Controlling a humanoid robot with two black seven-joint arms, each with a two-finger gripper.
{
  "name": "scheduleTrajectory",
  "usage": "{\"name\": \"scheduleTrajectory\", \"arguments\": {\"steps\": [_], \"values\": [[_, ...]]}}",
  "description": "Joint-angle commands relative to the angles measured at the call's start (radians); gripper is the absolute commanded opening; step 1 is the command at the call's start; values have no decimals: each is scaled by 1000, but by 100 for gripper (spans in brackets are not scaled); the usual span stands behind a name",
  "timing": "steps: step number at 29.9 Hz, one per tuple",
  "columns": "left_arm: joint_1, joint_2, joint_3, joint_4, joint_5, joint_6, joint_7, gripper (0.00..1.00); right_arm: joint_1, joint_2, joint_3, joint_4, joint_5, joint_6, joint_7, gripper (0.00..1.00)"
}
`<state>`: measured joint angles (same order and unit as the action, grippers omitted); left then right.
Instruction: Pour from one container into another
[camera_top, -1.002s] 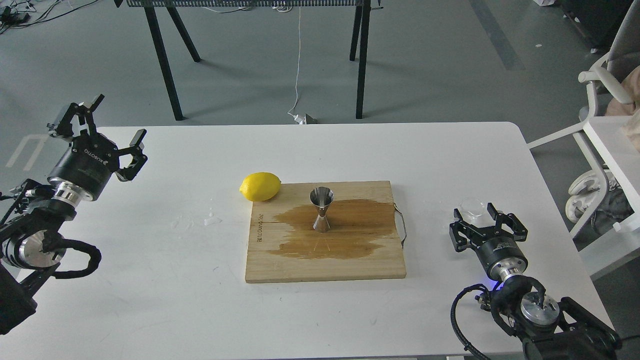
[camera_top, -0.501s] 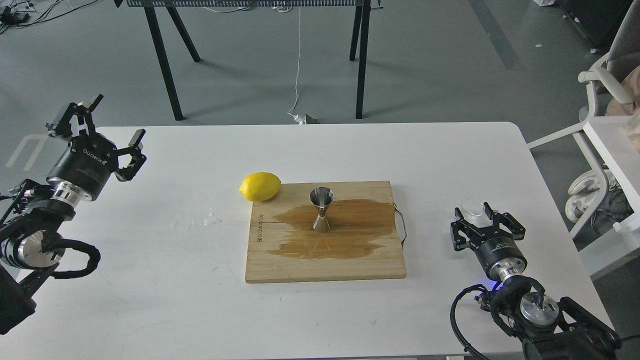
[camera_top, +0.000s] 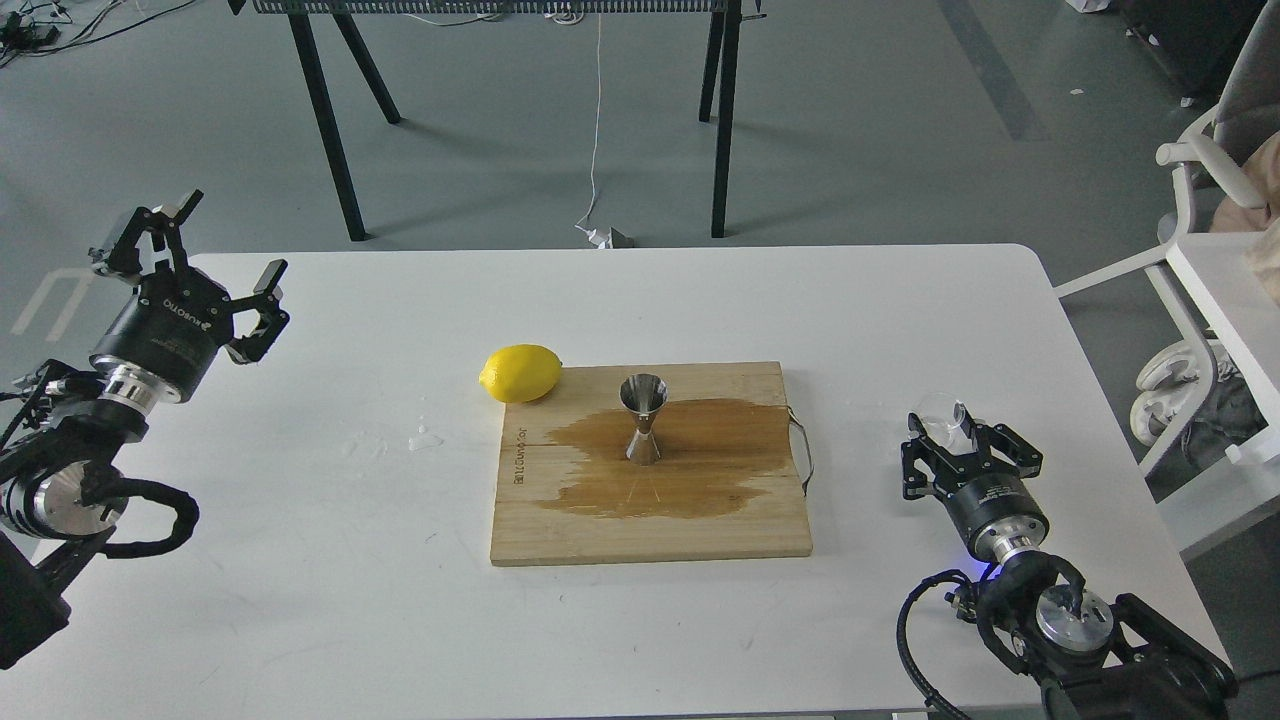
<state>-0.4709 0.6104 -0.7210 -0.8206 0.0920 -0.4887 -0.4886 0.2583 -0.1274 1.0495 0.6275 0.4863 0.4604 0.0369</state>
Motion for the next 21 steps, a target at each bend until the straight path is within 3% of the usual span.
{"name": "scheduleTrajectory", "arguments": {"steps": [1, 13, 21], "values": [[2, 0, 0, 0, 0, 0, 0, 98, -1, 0, 0, 0, 0, 0, 0, 39], [2, -1, 0, 1, 0, 0, 0, 98, -10, 0, -3, 26, -2, 14, 0, 39], [3, 0, 0, 1, 0, 0, 0, 98, -11, -5, -28, 133, -5, 12, 0, 37]]}}
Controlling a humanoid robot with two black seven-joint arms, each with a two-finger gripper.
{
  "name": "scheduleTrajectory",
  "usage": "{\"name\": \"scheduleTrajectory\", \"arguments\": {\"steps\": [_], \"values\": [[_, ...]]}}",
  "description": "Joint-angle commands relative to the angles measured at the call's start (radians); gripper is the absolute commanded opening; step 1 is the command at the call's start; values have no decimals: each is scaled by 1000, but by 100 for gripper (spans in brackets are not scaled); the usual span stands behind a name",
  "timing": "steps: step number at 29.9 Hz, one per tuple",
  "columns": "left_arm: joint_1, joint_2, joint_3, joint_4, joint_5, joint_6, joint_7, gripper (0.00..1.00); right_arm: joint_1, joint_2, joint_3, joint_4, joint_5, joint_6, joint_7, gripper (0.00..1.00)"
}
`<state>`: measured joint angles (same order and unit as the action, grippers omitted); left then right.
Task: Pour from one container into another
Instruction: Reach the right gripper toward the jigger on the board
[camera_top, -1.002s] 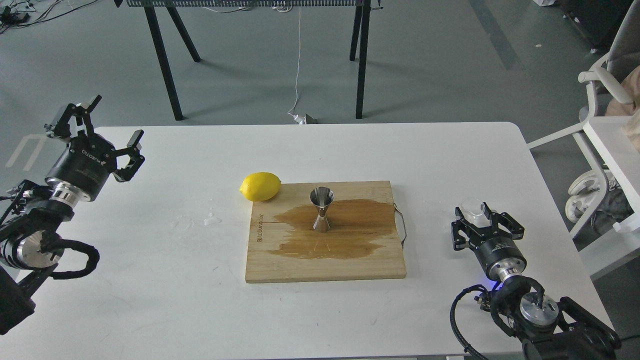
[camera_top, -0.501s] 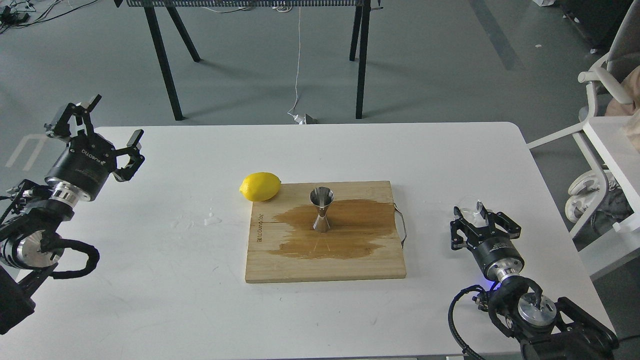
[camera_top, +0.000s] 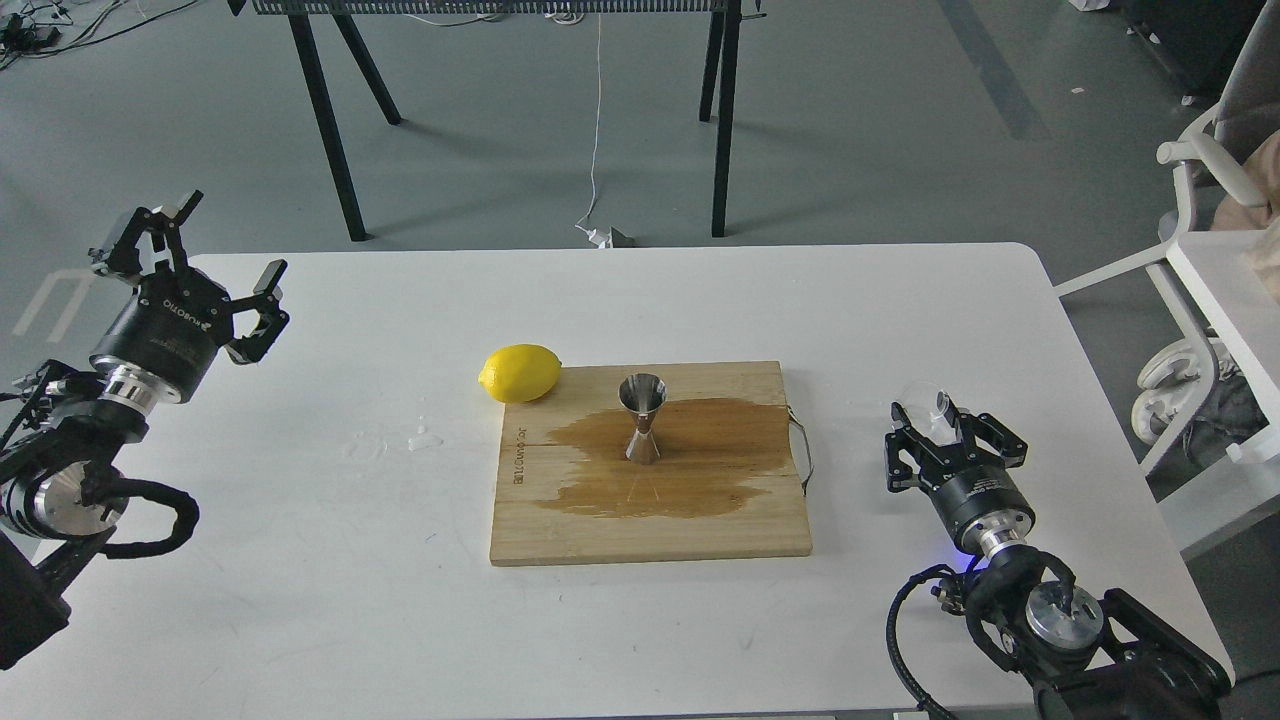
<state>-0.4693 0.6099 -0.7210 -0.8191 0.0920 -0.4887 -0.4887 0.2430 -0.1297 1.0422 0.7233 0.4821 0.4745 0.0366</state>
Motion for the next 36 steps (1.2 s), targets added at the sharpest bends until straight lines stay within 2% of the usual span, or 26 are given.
{"name": "scheduleTrajectory", "arguments": {"steps": [1, 8, 16, 19, 22, 27, 36], "values": [[1, 1, 0, 0, 0, 0, 0, 98, 7, -5, -37, 53, 0, -7, 2, 37], [1, -1, 0, 0, 0, 0, 0, 98, 19, -27, -87, 177, -42, -22, 3, 35], [0, -1, 0, 0, 0, 0, 0, 99, 58, -31, -90, 335, -256, -154, -1, 35], [1, -1, 0, 0, 0, 0, 0, 99, 84, -28, -91, 370, -335, -198, -24, 35], [1, -1, 0, 0, 0, 0, 0, 98, 116, -25, -91, 380, -388, -227, -63, 35], [1, -1, 0, 0, 0, 0, 0, 98, 179, -21, -135, 381, -491, -264, -93, 35], [1, -2, 0, 11, 0, 0, 0, 99, 308, -22, -321, 381, -526, -315, -93, 34]]}}
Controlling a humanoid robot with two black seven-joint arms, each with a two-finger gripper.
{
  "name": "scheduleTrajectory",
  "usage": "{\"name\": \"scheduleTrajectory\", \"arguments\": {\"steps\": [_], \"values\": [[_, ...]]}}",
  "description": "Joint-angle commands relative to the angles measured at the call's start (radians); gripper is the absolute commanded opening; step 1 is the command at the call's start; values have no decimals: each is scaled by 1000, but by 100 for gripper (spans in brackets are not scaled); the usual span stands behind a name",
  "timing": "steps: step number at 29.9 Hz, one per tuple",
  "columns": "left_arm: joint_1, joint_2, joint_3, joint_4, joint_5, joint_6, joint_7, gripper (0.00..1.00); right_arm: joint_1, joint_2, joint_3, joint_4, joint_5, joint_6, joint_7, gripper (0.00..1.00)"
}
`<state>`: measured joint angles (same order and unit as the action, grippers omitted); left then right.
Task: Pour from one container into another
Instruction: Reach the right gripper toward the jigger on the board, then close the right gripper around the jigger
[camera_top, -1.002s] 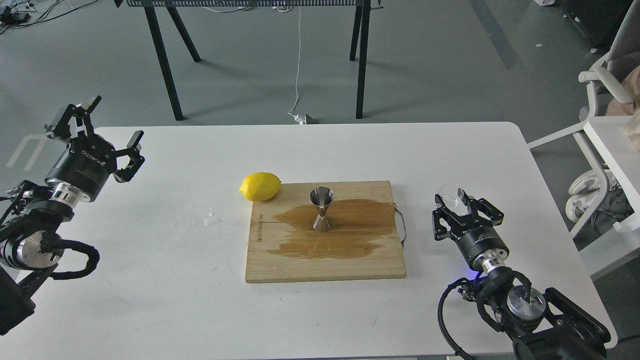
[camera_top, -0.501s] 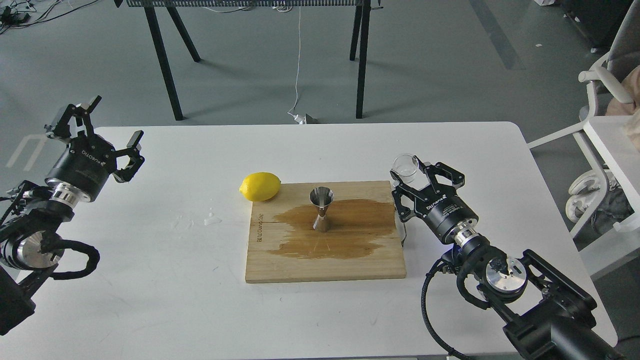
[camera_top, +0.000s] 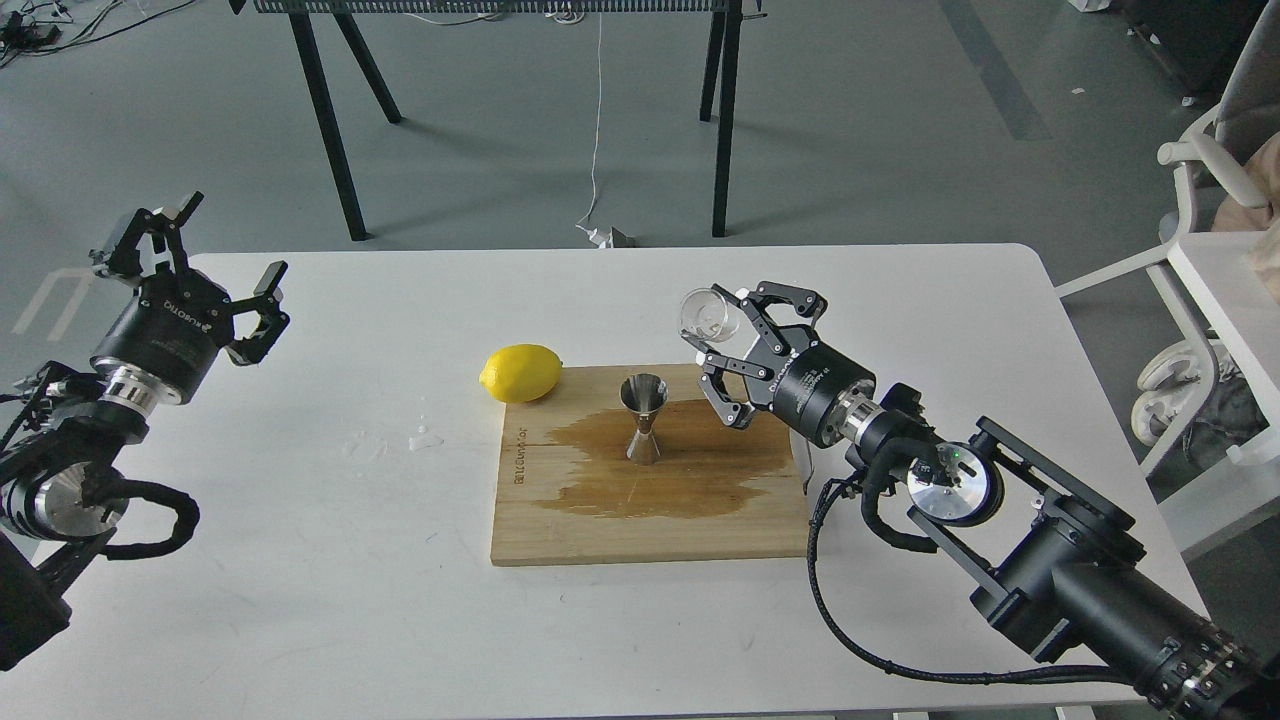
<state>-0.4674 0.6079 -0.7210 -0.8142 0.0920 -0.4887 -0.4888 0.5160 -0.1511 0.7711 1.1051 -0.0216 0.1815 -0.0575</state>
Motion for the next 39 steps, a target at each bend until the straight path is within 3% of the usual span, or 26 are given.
{"name": "scheduleTrajectory", "arguments": {"steps": [1, 16, 39], "values": [[1, 0, 0, 7, 0, 0, 0, 98, 42, -1, -61, 1, -44, -33, 1, 34], [0, 0, 0, 6, 0, 0, 0, 98, 61, -7, -88, 102, -325, -146, -51, 34], [3, 0, 0, 7, 0, 0, 0, 98, 111, -61, -214, 170, -482, -244, -55, 34]]}}
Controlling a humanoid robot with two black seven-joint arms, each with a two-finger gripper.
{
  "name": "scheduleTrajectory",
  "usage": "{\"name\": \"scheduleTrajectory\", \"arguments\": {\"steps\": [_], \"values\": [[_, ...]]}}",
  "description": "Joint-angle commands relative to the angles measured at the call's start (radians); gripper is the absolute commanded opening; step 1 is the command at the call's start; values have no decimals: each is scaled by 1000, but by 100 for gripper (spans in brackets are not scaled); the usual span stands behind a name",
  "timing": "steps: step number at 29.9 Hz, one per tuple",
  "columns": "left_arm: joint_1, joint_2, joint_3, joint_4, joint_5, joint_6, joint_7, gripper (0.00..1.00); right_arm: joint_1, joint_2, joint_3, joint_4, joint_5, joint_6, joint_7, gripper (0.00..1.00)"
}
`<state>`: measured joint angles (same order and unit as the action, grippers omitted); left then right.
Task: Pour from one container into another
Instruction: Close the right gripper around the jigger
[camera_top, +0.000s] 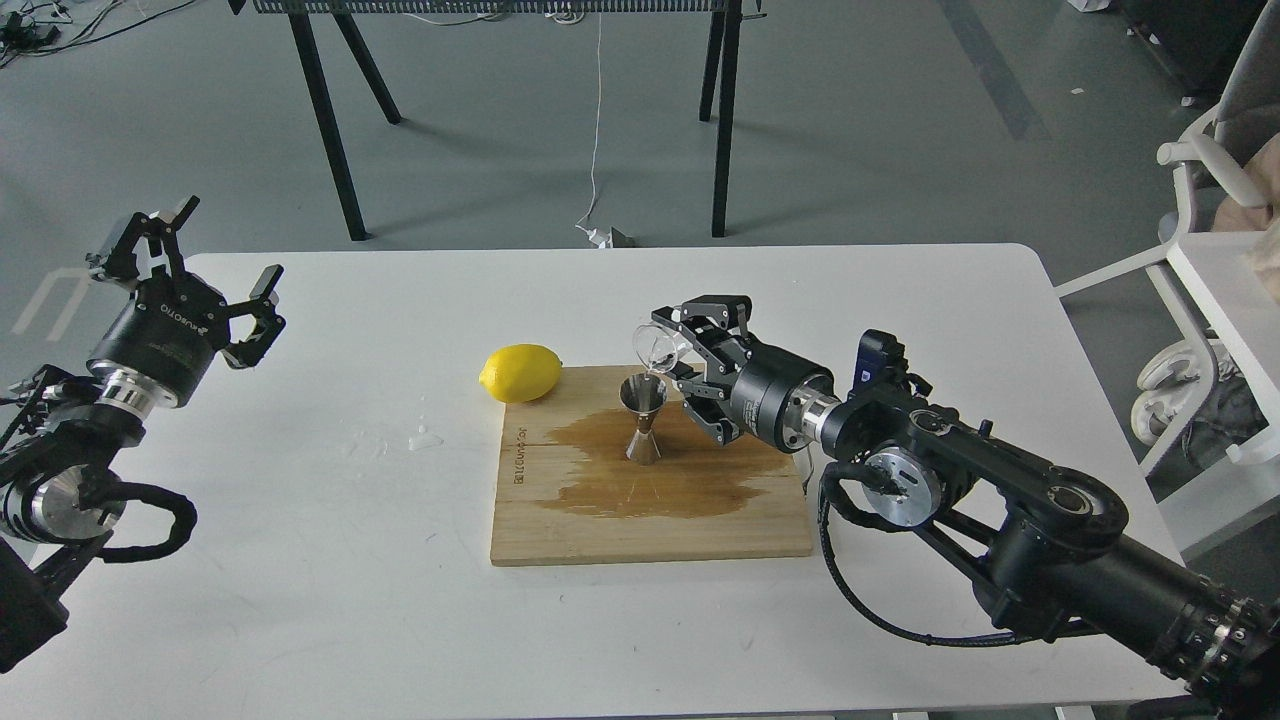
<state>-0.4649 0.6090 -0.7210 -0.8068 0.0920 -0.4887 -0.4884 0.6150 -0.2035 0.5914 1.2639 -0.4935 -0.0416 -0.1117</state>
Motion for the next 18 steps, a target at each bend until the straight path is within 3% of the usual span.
{"name": "scheduleTrajectory", "arguments": {"steps": [1, 18], "values": [[0, -2, 0, 0, 0, 0, 0, 98, 15, -17, -48, 23, -14, -33, 1, 34], [0, -2, 0, 9, 0, 0, 0, 98, 51, -39, -103, 46, -76, -84, 1, 34]]}}
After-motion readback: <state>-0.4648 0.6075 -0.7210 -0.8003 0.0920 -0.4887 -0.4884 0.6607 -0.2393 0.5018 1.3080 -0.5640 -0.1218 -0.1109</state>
